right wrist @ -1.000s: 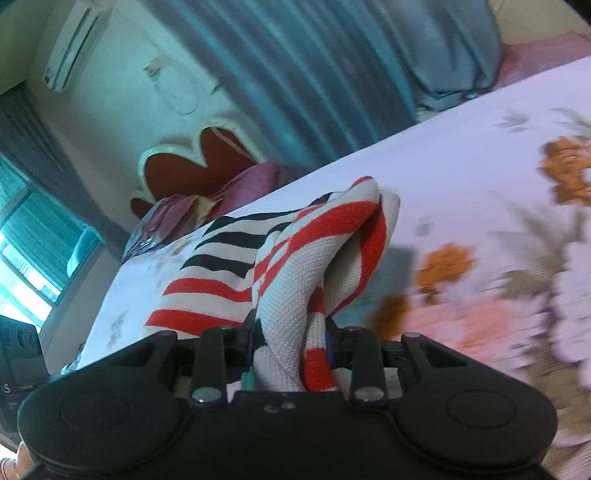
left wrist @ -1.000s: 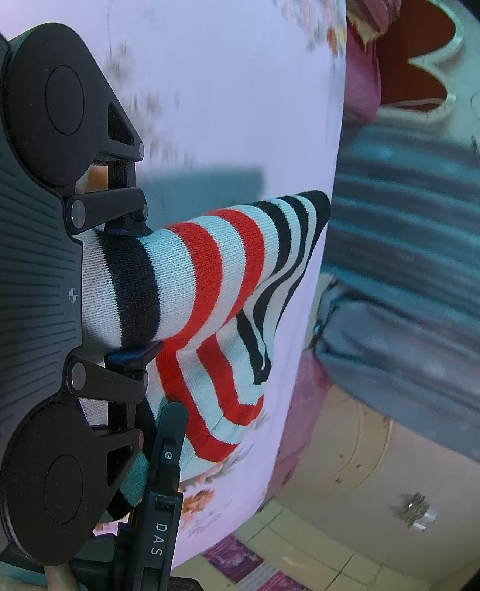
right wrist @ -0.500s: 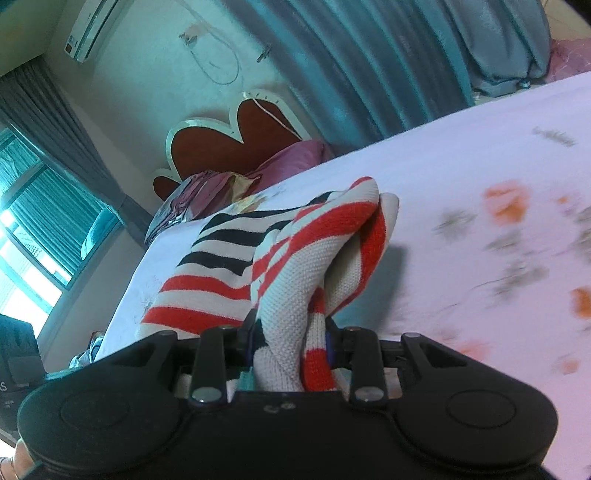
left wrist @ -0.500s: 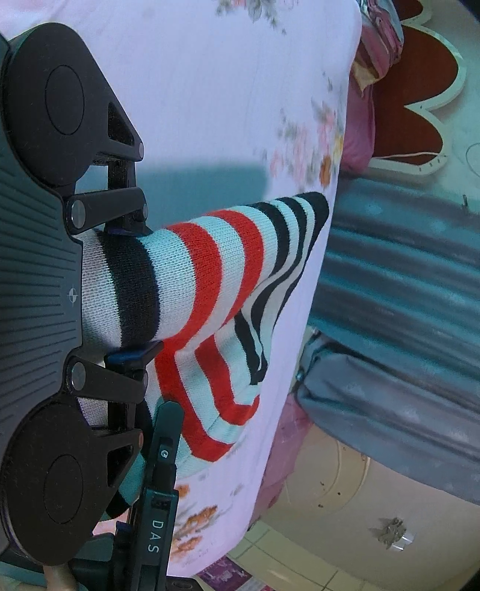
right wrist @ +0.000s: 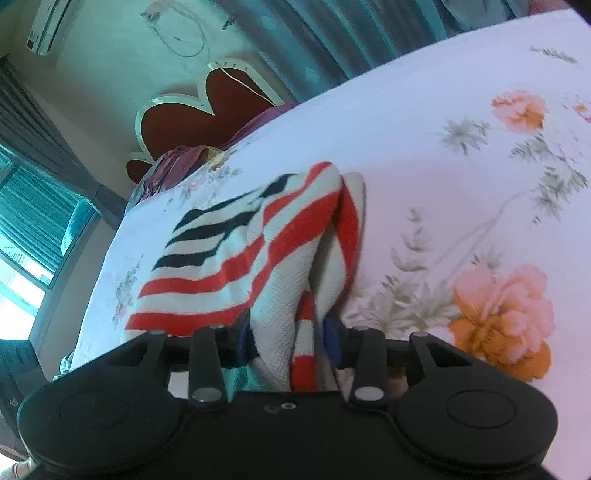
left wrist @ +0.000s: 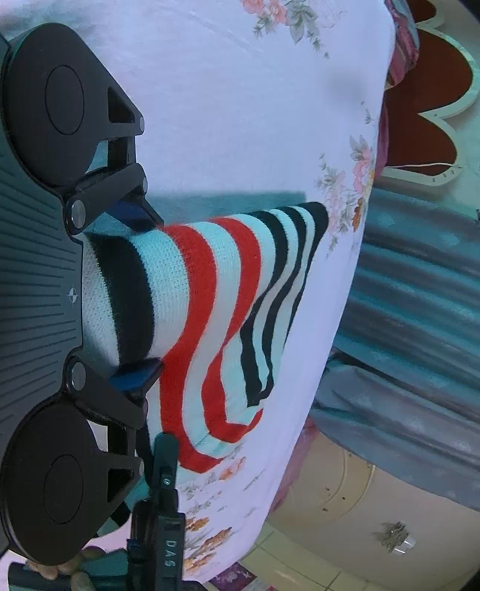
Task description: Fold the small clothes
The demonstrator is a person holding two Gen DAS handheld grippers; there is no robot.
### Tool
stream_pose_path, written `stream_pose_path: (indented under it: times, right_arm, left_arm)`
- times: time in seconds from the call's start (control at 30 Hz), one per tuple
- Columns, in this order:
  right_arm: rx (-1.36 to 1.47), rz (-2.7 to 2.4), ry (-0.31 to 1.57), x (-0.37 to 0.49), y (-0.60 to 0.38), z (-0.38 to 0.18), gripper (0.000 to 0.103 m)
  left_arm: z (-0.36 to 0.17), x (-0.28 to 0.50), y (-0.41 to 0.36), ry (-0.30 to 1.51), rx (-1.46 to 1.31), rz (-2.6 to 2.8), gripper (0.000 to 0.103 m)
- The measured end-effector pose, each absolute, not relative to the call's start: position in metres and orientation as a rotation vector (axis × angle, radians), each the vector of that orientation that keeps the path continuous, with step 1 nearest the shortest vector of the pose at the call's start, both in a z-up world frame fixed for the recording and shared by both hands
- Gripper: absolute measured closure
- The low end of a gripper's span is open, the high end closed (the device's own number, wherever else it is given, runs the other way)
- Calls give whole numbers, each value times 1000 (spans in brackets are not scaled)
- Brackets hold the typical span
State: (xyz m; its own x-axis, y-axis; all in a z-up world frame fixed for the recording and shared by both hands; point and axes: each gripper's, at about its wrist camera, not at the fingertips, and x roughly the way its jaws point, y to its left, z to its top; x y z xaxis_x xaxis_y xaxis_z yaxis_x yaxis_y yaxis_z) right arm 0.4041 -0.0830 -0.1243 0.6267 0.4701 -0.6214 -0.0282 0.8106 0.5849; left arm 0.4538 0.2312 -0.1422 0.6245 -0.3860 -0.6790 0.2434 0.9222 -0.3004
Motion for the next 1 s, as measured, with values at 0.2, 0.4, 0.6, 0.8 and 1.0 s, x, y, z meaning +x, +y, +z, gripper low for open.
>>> stream_pose_path:
  times: [0.2, 0.4, 0.6, 0.8, 1.0]
  right_arm:
    - [557, 259, 853, 394, -80, -115, 56]
    - [440, 244, 735, 393, -75, -71, 61]
    - [377, 197, 731, 431, -48, -74, 73]
    - [255, 123, 803, 458, -35, -101, 81]
    - [230, 101, 799, 454, -33, -103, 81]
  left_arm:
    - [-128, 443, 231, 802, -170, -314, 25]
    - [-101, 433, 241, 698, -212, -292, 25]
    - [-110, 474, 223, 731, -170, -250, 26]
    - [-138, 496, 219, 834, -173, -214, 25]
    - [-131, 486, 222, 823, -182, -209, 25]
